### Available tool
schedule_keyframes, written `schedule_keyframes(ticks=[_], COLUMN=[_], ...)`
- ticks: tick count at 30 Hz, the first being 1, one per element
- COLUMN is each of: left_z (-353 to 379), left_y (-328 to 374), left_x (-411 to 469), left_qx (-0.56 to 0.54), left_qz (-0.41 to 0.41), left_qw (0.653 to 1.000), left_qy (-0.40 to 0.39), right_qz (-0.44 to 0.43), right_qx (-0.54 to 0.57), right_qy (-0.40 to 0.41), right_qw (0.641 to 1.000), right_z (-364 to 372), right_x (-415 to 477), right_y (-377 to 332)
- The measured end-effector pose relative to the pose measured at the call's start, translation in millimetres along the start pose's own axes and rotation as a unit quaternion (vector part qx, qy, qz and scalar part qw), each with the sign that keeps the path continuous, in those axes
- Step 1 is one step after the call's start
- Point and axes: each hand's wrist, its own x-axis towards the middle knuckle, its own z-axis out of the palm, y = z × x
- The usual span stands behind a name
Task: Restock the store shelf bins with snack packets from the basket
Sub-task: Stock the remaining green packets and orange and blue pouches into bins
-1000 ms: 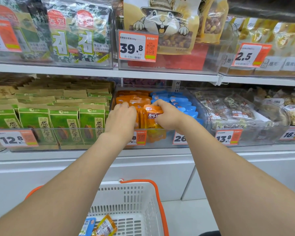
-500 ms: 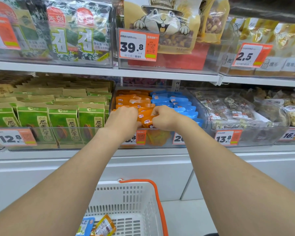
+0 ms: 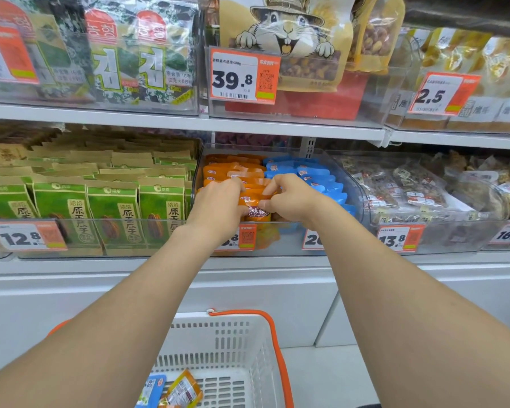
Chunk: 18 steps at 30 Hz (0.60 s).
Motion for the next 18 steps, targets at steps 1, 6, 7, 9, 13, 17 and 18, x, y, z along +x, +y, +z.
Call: schedule_keyframes(ticks=[1,6,7,9,13,17,18], left_z=[1,4,4,3,3,4,4], left_y=[0,0,-1,-3,-5,-7,-7], left_x=[0,-8,-9,-12,-20,-26,-27], left_qx=[-0.001,0.02,0.017,0.011,-0.001,0.005,-0.007], left_qz=[0.0,0.028,0.032,0.034,0.053,0.083,0.078], left_qw=[1.0,0.999,0.999,0.998,0.997,0.996,0.996], left_qy=[0.01,0.032,0.035,0.046,0.051,0.046,0.049], right_qz=[-0.004,0.031,0.033,0.029,-0.023,-0.035,-0.026], right_qx=[-0.018,-0.134,-0.134,-0.119,-0.157,-0.169,-0.171], right_qy=[-0.002,-0.05,-0.055,-0.044,-0.025,-0.042,-0.04], right_qw=[1.0,0.989,0.989,0.992,0.987,0.984,0.984], right_z=[-1,-3,-3,-3,1,-2,-3], right_x=[0,-5,-5,-2,2,-2,-2], right_y=[0,-1,0,2,8,10,10])
